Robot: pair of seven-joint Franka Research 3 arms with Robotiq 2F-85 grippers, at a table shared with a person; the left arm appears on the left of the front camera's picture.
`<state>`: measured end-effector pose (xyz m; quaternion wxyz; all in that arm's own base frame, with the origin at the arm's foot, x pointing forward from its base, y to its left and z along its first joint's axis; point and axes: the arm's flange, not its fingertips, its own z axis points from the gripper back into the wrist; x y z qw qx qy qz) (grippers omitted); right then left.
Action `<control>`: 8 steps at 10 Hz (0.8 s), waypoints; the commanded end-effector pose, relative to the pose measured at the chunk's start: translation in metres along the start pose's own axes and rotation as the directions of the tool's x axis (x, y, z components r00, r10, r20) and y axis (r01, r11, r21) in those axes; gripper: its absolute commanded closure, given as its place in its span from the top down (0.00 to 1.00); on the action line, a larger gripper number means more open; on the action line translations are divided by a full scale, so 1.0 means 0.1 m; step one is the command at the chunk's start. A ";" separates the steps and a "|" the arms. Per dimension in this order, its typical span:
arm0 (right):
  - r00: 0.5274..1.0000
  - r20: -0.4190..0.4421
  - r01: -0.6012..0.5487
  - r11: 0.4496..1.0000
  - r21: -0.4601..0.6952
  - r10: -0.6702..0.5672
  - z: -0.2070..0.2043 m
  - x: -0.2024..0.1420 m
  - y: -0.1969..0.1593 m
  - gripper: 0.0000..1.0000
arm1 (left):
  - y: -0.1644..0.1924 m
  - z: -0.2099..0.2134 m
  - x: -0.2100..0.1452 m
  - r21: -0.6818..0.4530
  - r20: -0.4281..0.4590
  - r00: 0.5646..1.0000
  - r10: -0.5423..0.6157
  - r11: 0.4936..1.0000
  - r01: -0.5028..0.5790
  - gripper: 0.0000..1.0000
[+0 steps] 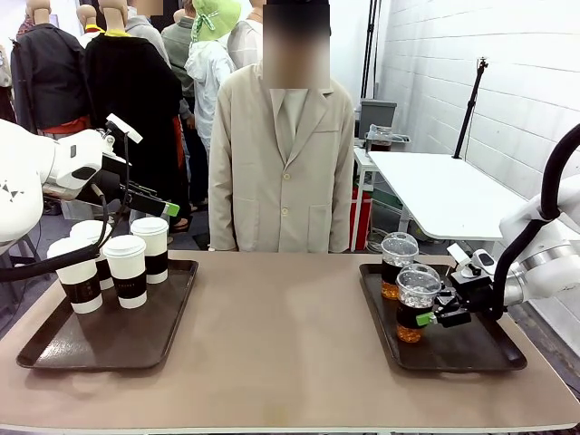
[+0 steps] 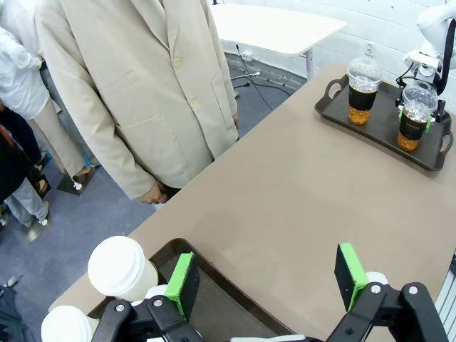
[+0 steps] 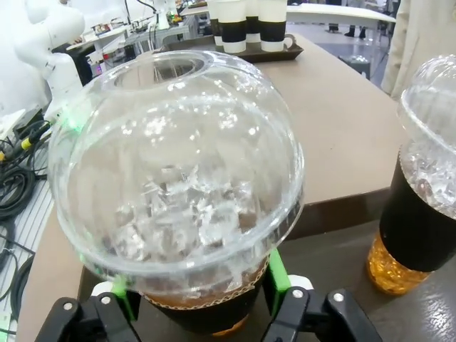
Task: Distribute the coffee onto the tray.
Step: Pick up another iced Americano from the middle of the table and place it on the right Handle tray.
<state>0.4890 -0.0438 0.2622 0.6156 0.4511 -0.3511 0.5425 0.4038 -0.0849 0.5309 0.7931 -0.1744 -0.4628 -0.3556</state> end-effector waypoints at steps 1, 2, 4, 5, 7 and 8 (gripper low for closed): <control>0.999 -0.026 0.043 0.998 0.037 -0.042 0.01 0.01 0.04 1.00 | -0.01 0.00 -0.01 -0.003 -0.010 1.000 0.008 1.000 -0.008 1.00; 0.998 -0.028 0.063 0.997 0.033 -0.062 0.04 0.00 0.07 1.00 | -0.01 0.00 -0.01 -0.003 -0.010 1.000 0.008 1.000 -0.008 1.00; 0.995 -0.030 0.092 0.996 0.021 -0.092 0.11 -0.02 0.14 1.00 | -0.01 0.00 -0.01 -0.003 -0.010 1.000 0.008 1.000 -0.008 1.00; 0.994 -0.040 0.102 0.995 0.013 -0.101 0.14 -0.03 0.18 1.00 | -0.01 0.00 -0.01 -0.003 -0.010 1.000 0.008 1.000 -0.008 1.00; 0.991 -0.040 0.126 0.992 -0.029 -0.128 0.29 -0.09 0.29 1.00 | -0.01 0.00 -0.01 -0.003 -0.010 1.000 0.008 1.000 -0.008 1.00; 0.990 -0.032 0.133 0.990 -0.044 -0.134 0.37 -0.12 0.35 1.00 | -0.01 0.00 -0.01 -0.003 -0.010 1.000 0.008 1.000 -0.008 1.00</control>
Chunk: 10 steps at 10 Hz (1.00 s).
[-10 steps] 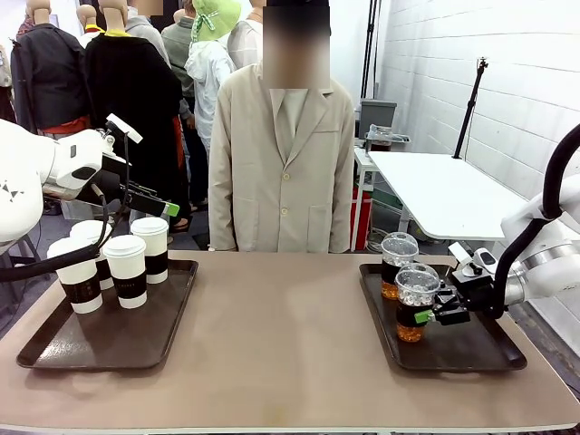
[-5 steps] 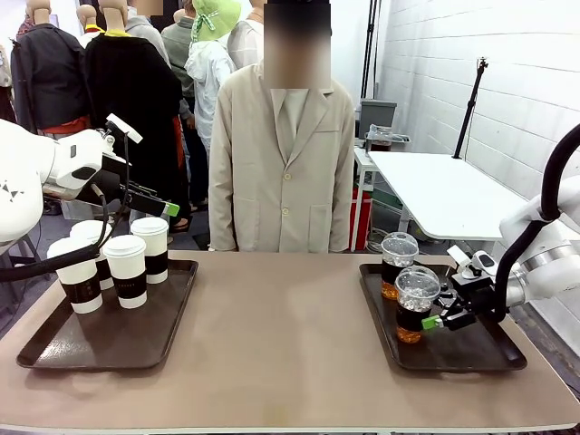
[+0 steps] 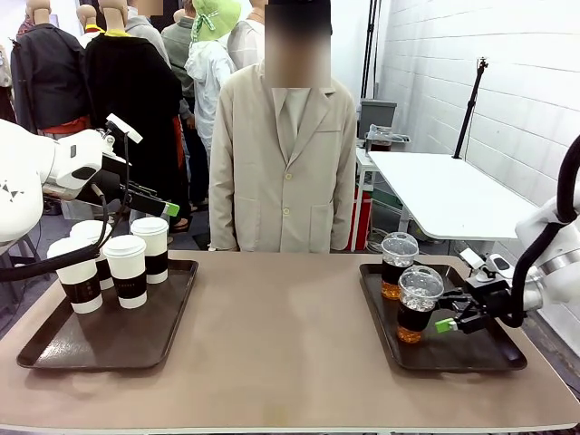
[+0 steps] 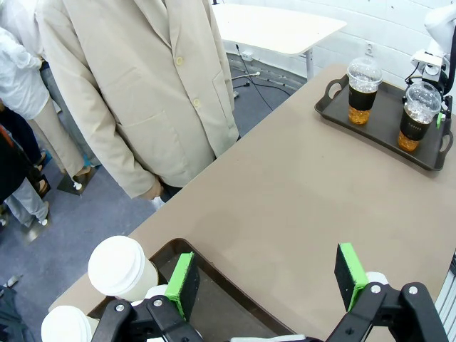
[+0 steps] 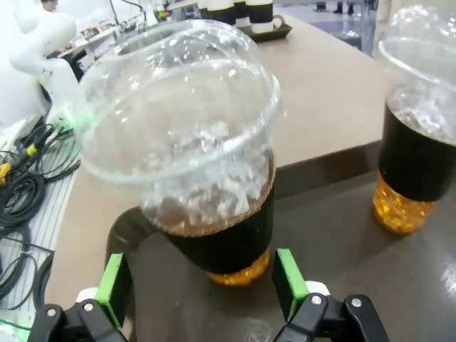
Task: Distribute the coffee onto the tray.
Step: Pick up another iced Americano from the middle of the table and place it on the right Handle tray.
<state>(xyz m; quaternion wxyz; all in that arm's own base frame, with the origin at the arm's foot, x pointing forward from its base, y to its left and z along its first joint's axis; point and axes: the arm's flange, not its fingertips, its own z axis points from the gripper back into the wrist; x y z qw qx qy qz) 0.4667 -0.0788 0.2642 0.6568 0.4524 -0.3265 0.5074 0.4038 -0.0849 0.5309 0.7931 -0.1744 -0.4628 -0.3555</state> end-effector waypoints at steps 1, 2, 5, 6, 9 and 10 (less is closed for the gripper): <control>0.999 -0.013 0.030 0.999 -0.027 -0.030 0.13 -0.01 0.17 1.00 | -0.01 0.00 0.00 -0.003 -0.010 1.000 0.008 1.000 -0.008 1.00; 0.999 -0.013 0.032 0.999 -0.039 -0.032 0.19 -0.02 0.19 1.00 | -0.01 0.00 0.00 -0.003 -0.010 1.000 0.008 1.000 -0.008 1.00; 1.000 0.011 0.017 0.999 -0.049 -0.016 0.23 -0.05 0.12 1.00 | -0.01 0.00 0.00 -0.003 -0.010 1.000 0.008 1.000 -0.008 1.00; 1.000 0.011 0.017 0.999 -0.049 -0.016 0.23 -0.05 0.12 1.00 | -0.01 0.00 0.00 -0.003 -0.010 1.000 0.008 1.000 -0.008 1.00; 1.000 0.011 0.017 0.999 -0.049 -0.016 0.23 -0.05 0.12 1.00 | -0.01 0.00 0.00 -0.003 -0.010 1.000 0.008 1.000 -0.008 1.00; 1.000 0.011 0.017 0.999 -0.049 -0.016 0.23 -0.05 0.12 1.00 | -0.01 0.00 0.00 -0.003 -0.010 1.000 0.008 1.000 -0.008 1.00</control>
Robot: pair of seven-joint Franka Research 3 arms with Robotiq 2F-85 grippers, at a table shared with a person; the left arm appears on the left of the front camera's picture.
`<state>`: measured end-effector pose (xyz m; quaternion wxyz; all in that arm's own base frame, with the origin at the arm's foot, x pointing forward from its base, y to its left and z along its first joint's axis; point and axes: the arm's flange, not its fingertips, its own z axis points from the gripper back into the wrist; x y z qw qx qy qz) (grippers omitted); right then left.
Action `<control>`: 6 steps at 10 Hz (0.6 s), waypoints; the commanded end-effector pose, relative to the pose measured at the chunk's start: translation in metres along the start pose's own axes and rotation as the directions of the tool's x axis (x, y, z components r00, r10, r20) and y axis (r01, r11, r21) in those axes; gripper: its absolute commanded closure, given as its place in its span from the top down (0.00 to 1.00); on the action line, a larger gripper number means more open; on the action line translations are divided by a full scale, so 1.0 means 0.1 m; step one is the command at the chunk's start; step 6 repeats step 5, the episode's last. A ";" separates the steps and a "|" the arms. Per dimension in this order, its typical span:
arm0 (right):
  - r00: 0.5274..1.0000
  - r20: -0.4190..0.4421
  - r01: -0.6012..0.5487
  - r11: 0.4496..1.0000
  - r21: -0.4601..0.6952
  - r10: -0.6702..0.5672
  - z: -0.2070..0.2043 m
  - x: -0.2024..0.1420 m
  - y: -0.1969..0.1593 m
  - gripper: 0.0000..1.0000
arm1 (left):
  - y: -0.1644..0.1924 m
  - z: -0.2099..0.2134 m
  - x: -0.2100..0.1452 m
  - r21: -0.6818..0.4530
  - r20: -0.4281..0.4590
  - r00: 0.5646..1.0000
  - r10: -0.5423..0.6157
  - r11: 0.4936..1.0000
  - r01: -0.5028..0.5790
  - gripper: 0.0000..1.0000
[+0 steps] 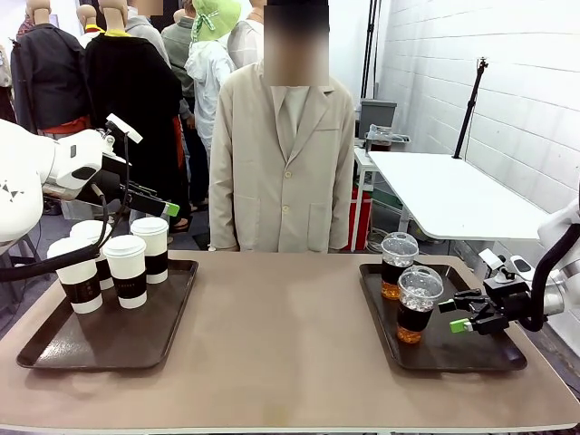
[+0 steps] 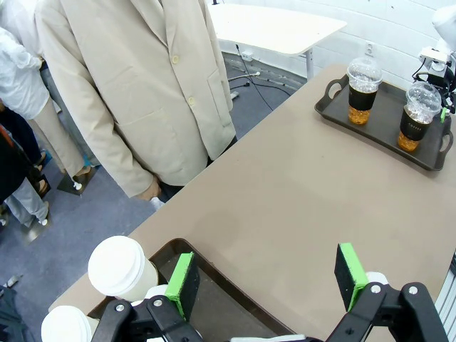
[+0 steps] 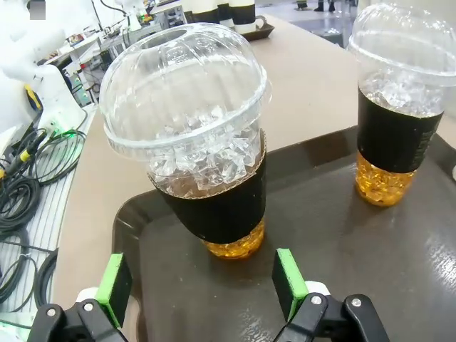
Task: Distribute the coffee onto the tray.
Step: Pick up another iced Americano from the middle of the table and place it on the right Handle tray.
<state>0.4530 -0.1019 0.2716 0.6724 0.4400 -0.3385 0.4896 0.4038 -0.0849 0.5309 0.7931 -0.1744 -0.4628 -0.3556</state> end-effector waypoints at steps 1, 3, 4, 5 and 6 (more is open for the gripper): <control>1.000 0.001 -0.004 1.000 0.005 0.004 -0.01 0.01 -0.01 1.00 | -0.01 0.00 -0.01 -0.003 -0.010 1.000 0.008 1.000 -0.008 1.00; 1.000 0.001 -0.004 1.000 0.005 0.004 -0.01 0.01 -0.01 1.00 | -0.01 0.00 -0.01 -0.003 -0.010 1.000 0.008 1.000 -0.008 1.00; 1.000 0.001 -0.004 1.000 0.005 0.004 -0.01 0.01 -0.01 1.00 | -0.01 0.00 -0.01 -0.003 -0.010 1.000 0.008 1.000 -0.008 1.00; 1.000 0.001 -0.004 1.000 0.005 0.004 -0.01 0.01 -0.01 1.00 | -0.01 0.00 -0.01 -0.003 -0.010 1.000 0.008 1.000 -0.008 1.00; 1.000 0.001 -0.004 1.000 0.005 0.004 -0.01 0.01 -0.01 1.00 | -0.01 0.00 -0.01 -0.003 -0.010 1.000 0.008 1.000 -0.008 1.00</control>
